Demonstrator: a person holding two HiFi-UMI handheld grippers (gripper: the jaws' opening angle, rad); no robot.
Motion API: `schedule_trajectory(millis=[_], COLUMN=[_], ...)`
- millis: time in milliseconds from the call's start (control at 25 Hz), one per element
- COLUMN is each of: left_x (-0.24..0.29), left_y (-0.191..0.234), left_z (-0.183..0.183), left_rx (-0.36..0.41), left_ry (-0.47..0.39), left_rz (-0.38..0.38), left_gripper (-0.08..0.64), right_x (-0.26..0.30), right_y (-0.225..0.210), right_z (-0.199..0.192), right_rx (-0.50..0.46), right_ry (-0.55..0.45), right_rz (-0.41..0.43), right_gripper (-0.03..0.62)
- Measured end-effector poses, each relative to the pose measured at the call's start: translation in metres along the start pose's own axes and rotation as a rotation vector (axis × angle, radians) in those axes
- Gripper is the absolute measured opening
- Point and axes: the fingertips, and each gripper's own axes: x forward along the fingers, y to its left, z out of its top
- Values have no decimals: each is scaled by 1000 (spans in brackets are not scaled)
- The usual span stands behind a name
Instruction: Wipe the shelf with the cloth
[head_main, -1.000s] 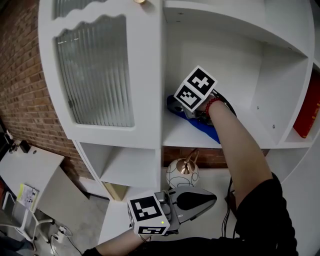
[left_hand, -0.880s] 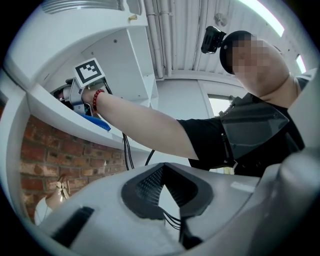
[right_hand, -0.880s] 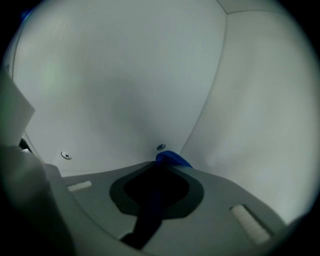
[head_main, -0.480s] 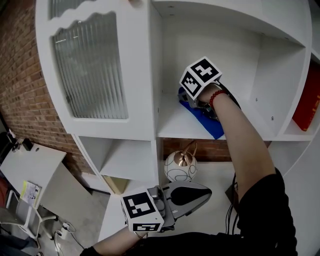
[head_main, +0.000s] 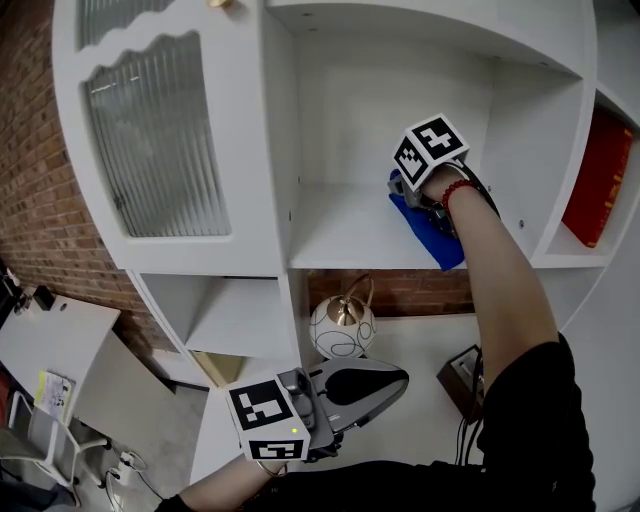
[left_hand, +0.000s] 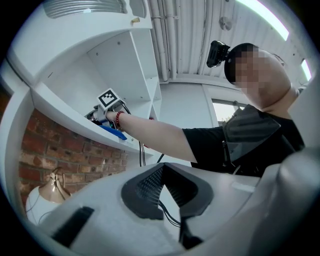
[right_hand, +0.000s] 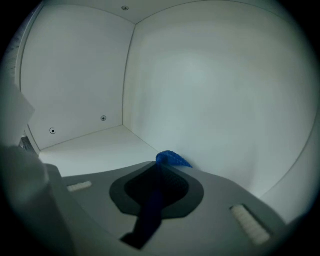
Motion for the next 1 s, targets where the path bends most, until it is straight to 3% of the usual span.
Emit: schedule_trajectory(millis=[560, 1000], left_x=[2, 3], left_y=[-10, -15], left_z=[-1, -1], left_rx=[6, 6], left_ry=[12, 7], left_rz=[2, -6], left_gripper=[-2, -3], right_x=[-33, -49], right_y=[-69, -97], right_z=[-43, -62], right_rx=[107, 162], right_ry=[21, 36], right_rz=[-118, -189], right_gripper=[25, 25])
